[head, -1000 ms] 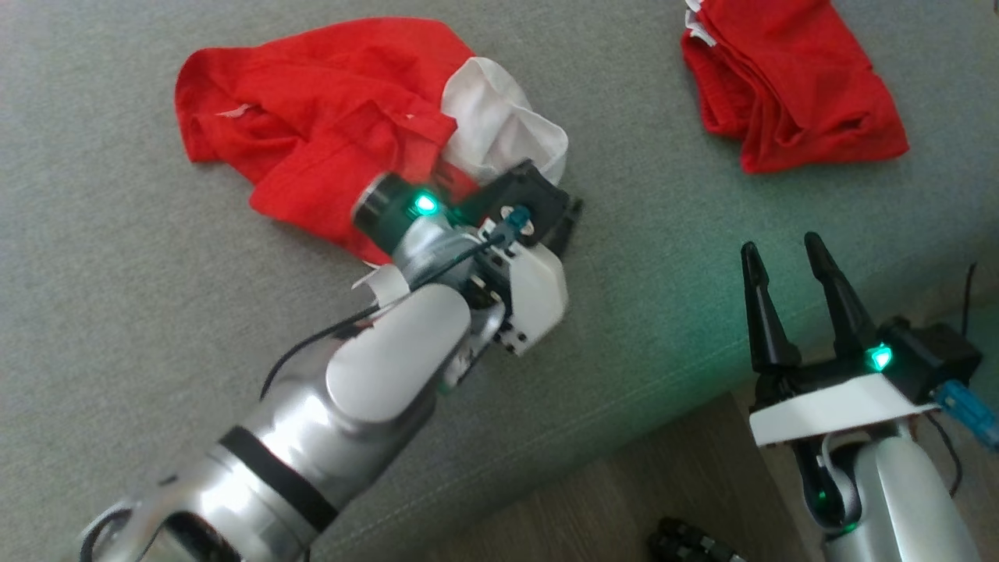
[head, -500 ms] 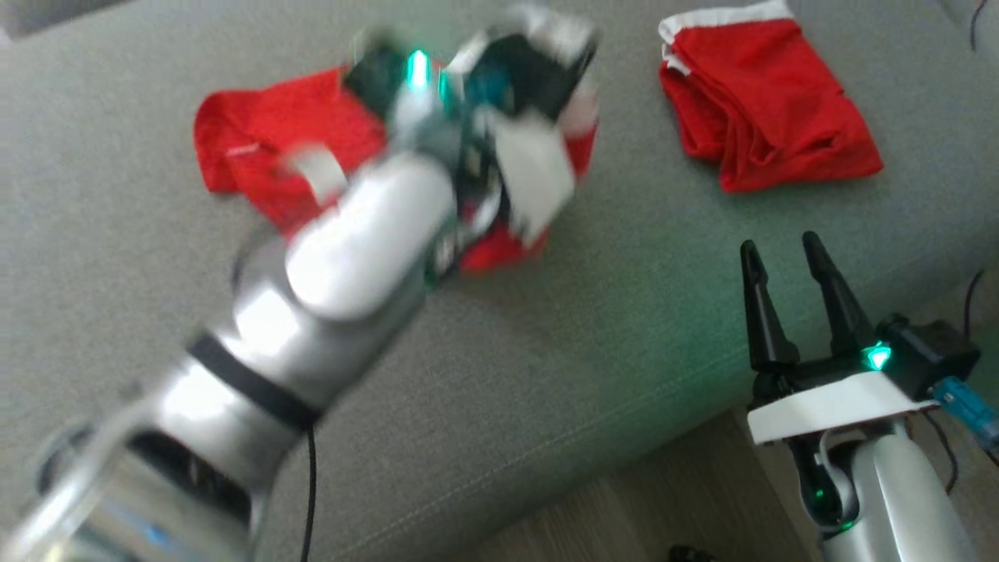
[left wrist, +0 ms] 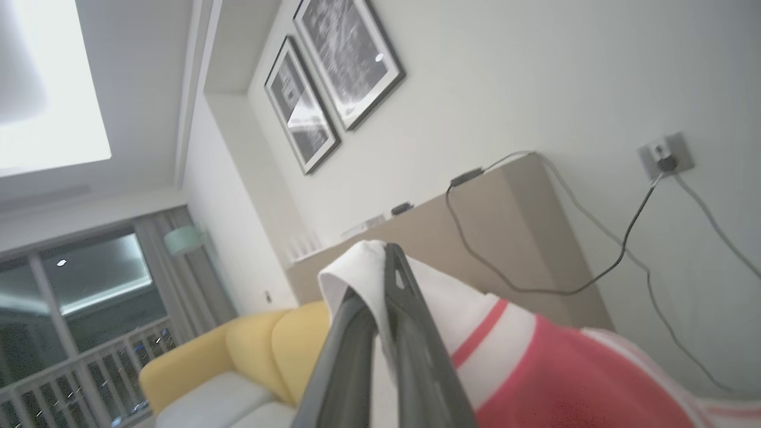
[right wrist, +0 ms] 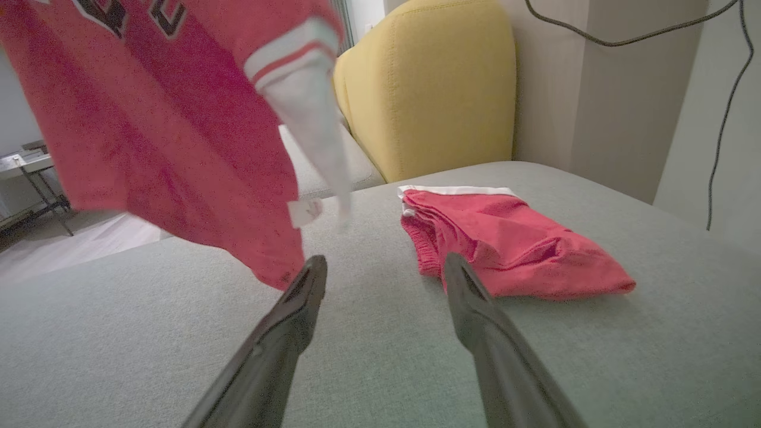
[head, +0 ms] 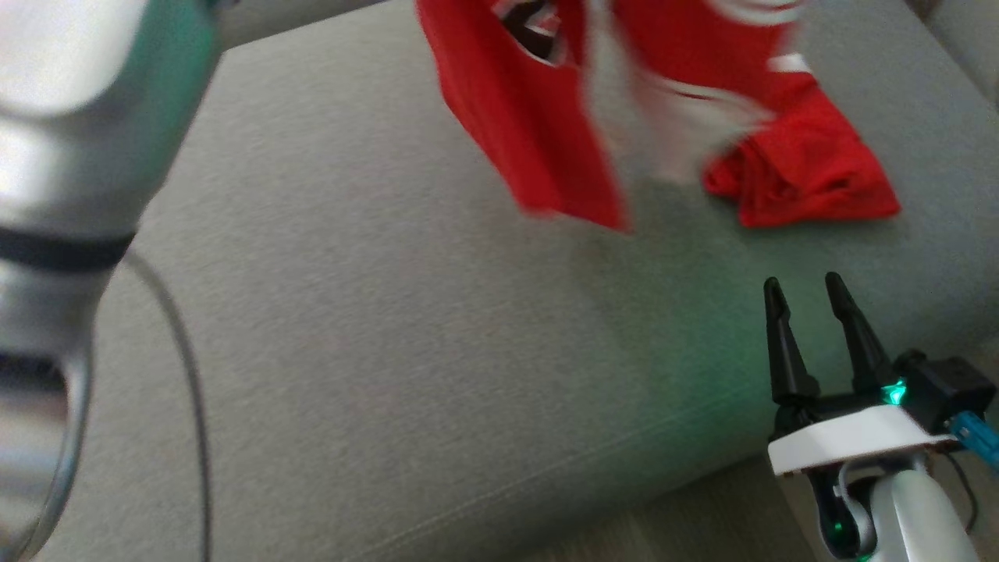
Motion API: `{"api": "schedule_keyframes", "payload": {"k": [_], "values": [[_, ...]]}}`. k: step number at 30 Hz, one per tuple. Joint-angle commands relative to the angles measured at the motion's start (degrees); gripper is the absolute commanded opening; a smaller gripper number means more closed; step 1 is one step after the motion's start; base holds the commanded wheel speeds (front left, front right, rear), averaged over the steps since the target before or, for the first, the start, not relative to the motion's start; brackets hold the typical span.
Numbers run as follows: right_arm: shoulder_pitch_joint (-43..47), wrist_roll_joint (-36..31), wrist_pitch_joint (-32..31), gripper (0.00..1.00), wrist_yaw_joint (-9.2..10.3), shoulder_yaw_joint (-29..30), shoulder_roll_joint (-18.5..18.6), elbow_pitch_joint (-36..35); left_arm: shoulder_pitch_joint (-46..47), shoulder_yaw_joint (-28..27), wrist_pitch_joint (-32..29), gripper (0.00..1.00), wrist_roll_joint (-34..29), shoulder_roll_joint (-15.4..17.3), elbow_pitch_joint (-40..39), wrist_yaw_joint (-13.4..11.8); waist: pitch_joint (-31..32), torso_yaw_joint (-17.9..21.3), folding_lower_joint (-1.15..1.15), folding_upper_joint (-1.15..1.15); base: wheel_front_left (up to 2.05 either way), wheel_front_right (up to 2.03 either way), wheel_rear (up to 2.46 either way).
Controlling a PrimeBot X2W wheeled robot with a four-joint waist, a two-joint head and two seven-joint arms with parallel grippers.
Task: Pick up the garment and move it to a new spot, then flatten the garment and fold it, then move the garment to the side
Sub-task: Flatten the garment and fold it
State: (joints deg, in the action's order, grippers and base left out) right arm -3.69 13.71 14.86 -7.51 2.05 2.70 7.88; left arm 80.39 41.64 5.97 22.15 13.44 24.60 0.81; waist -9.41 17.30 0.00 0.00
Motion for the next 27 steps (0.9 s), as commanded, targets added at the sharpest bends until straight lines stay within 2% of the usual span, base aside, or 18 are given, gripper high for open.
{"api": "schedule_keyframes", "payload": {"k": [1, 2, 3, 6, 12, 15, 16, 17, 18, 19, 23, 26, 27], "values": [[-0.7, -0.9, 0.1, 1.00, 0.02, -0.8, 0.2, -2.1, -3.7, -2.0, -1.1, 0.00, 0.6, 5.2, -2.5, -1.3, 0.6, -2.8, 0.00, 0.00, 0.00, 0.00, 0.00], [-0.6, -1.2, 0.1, 1.00, 0.02, -0.7, 0.2, -2.2, -6.6, -2.2, -1.4, 0.00, 1.2, 6.6, -3.6, -1.9, 0.5, -3.6, 0.00, 0.00, 0.00, 0.00, 0.00], [-0.6, -1.2, 0.1, 1.00, 0.02, -0.7, 0.2, -2.2, -6.6, -2.2, -1.4, 0.00, 1.2, 6.6, -3.6, -1.9, 0.5, -3.6, 0.00, 0.00, 0.00, 0.00, 0.00], [-0.6, -1.9, 0.1, 1.00, 0.02, -0.6, 0.2, -2.4, -17.6, -3.6, -2.4, 0.00, 3.9, 11.0, -6.5, -4.9, 0.3, -5.7, 0.00, 0.00, 0.00, 0.00, 0.00], [-1.3, -2.6, 0.1, 1.00, 0.02, -0.4, 0.2, -2.8, -44.0, -8.6, 0.8, 0.00, 9.5, 18.7, -11.7, -15.1, -1.2, -8.0, 0.00, 0.00, 0.00, 0.00, 0.00], [-1.5, -2.8, 0.1, 1.00, 0.02, -0.6, 0.2, -2.8, -53.8, -10.7, 4.3, 0.00, 11.6, 20.0, -13.0, -18.8, -1.8, -8.5, 0.00, 0.00, 0.00, 0.00, 0.00], [-1.4, -2.8, 0.1, 1.00, 0.02, -0.7, 0.2, -2.7, -56.4, -11.3, 5.2, 0.24, 12.0, 20.2, -13.4, -19.9, -1.9, -8.6, 0.00, 0.00, 0.00, 0.00, 0.00], [-1.4, -2.9, 0.1, 1.00, 0.02, -0.7, 0.2, -2.7, -58.7, -11.9, 5.9, 0.55, 12.4, 20.2, -14.0, -21.0, -1.9, -8.6, 0.00, 0.00, 0.00, 0.00, 0.00], [-1.4, -2.9, 0.1, 1.00, 0.02, -0.7, 0.2, -2.7, -60.8, -12.3, 6.4, 0.75, 12.6, 20.3, -14.4, -22.1, -1.9, -8.7, 0.00, 0.00, 0.00, 0.00, 0.00], [-1.3, -2.9, 0.1, 1.00, 0.02, -0.8, 0.2, -2.7, -62.6, -12.5, 6.7, 1.00, 12.3, 20.6, -14.9, -23.3, -1.9, -8.6, 0.00, 0.00, 0.00, 0.00, 0.00], [-1.3, -2.9, 0.1, 1.00, 0.02, -1.3, 0.2, -2.5, -66.0, -12.2, 8.3, 1.00, 7.8, 21.9, -18.0, -26.6, -1.9, -8.2, 0.00, 0.00, 0.00, 0.00, 0.00], [-1.4, -2.9, 0.1, 1.00, 0.02, -1.8, 0.2, -2.2, -64.4, -7.8, 8.9, 1.00, -2.8, 24.4, -21.4, -26.5, -1.9, -7.5, 0.00, 0.00, 0.00, 0.00, 0.00], [-1.5, -2.9, 0.1, 1.00, 0.02, -2.0, 0.2, -2.2, -63.4, -5.9, 8.9, 1.00, -5.6, 24.5, -22.5, -25.4, -1.9, -7.2, 0.00, 0.00, 0.00, 0.00, 0.00]]}}
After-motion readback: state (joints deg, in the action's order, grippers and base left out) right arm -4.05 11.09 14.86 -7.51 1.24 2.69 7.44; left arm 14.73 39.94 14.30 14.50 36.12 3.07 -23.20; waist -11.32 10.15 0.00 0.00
